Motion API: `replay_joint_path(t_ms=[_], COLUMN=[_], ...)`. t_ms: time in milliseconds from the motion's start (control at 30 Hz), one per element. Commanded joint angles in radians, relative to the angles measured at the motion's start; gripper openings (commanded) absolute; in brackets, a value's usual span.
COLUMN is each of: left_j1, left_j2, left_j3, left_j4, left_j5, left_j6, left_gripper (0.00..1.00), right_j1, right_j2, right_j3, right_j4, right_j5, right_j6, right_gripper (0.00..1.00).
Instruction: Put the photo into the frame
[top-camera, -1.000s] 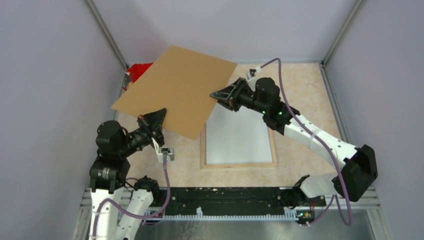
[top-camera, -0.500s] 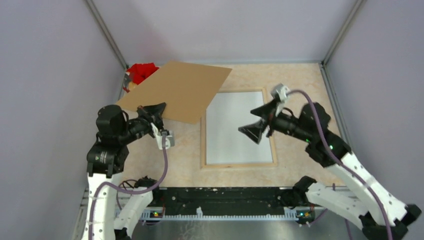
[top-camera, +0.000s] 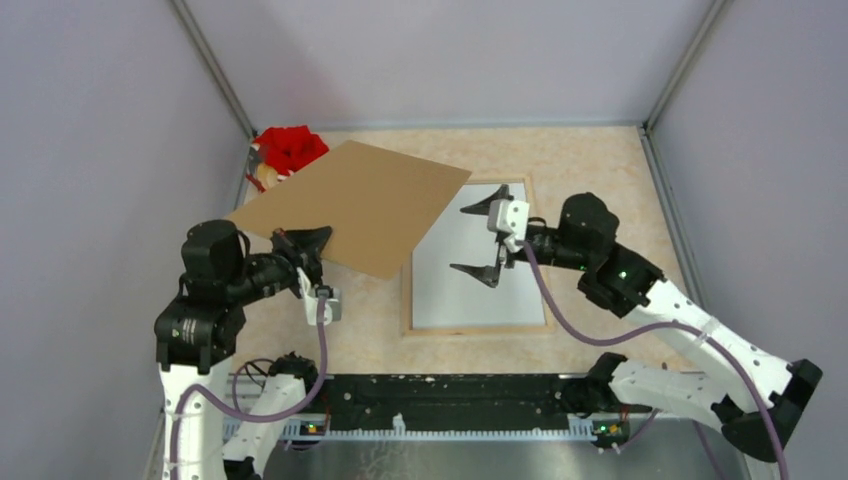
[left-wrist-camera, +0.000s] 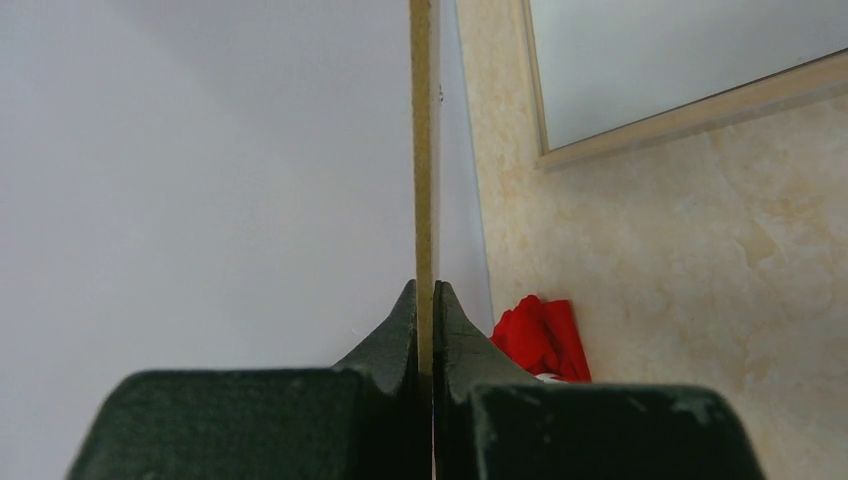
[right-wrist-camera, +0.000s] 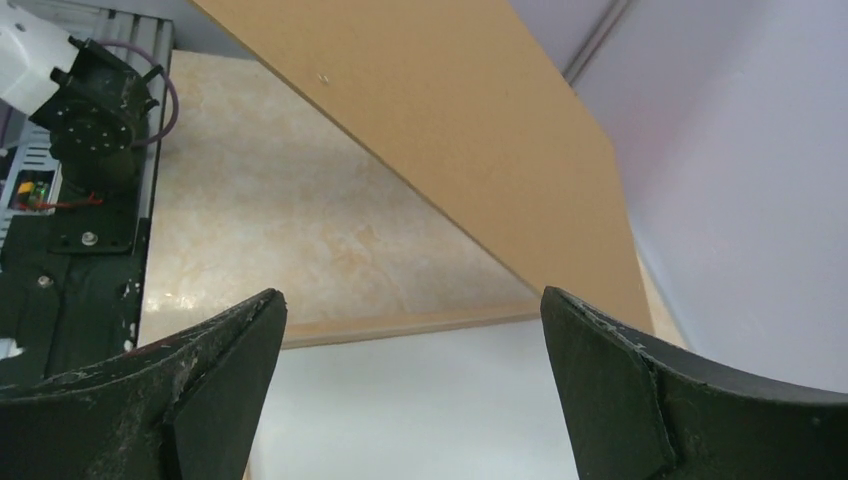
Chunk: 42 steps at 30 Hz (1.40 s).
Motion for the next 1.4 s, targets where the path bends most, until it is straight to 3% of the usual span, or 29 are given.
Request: replay_joint_path(t_ms=[0,200,600,667,733,767,800,833,900,933,967,1167,1367], left_j1=[0.002,0.002,0.002,0.002,0.002,0.002,0.002,0.002,0.002,0.002,0.002,0.002,0.002], left_j2=[-0.012,-0.008,-0.008,-0.01,-0.012,-0.014,-0.021,-0.029,-0.049,-0.059,-0.069,-0.101,-0.113], left_j3=[0.044,0.047,0.061,0.058,0.052,0.046,0.031,0.011,-0.032,-0.054,-0.073,-0.098,-0.098], left_j4=[0.061,0.055,0.065,0.074,0.113,0.156,0.224,0.293,0.454,0.532,0.601,0.77,0.883], left_j5=[0.083,0.056,0.063,0.055,0.046,0.042,0.038,0.026,0.009,-0.001,-0.01,-0.062,-0.194], left_j6=[0.068,0.045,0.024,0.014,-0.02,-0.057,-0.103,-0.153,-0.261,-0.322,-0.365,-0.511,-0.688], left_gripper=[0.0,0.0,0.0,0.0,0.0,0.0,0.06,0.21,0.57,0.8,0.95,0.98,0.98], right_j1=[0.108,0.161,0.185,0.199,0.202,0.202,0.203,0.202,0.203,0.203,0.203,0.19,0.06], right_j2=[0.076,0.184,0.339,0.348,0.349,0.35,0.352,0.354,0.35,0.344,0.335,0.292,0.335], right_j3=[0.103,0.1,0.109,0.11,0.116,0.131,0.163,0.184,0.214,0.216,0.212,0.23,0.402], right_j4=[-0.02,0.066,0.331,0.337,0.325,0.3,0.269,0.236,0.204,0.21,0.221,0.273,0.223], right_j5=[0.056,0.217,0.309,0.314,0.312,0.315,0.323,0.337,0.37,0.387,0.406,0.462,0.432], right_j6=[-0.201,-0.331,-0.404,-0.419,-0.405,-0.386,-0.369,-0.351,-0.309,-0.29,-0.272,-0.164,0.237], right_gripper=[0.97,0.87,0.58,0.47,0.27,0.12,0.0,0.0,0.0,0.0,0.0,0.0,0.0])
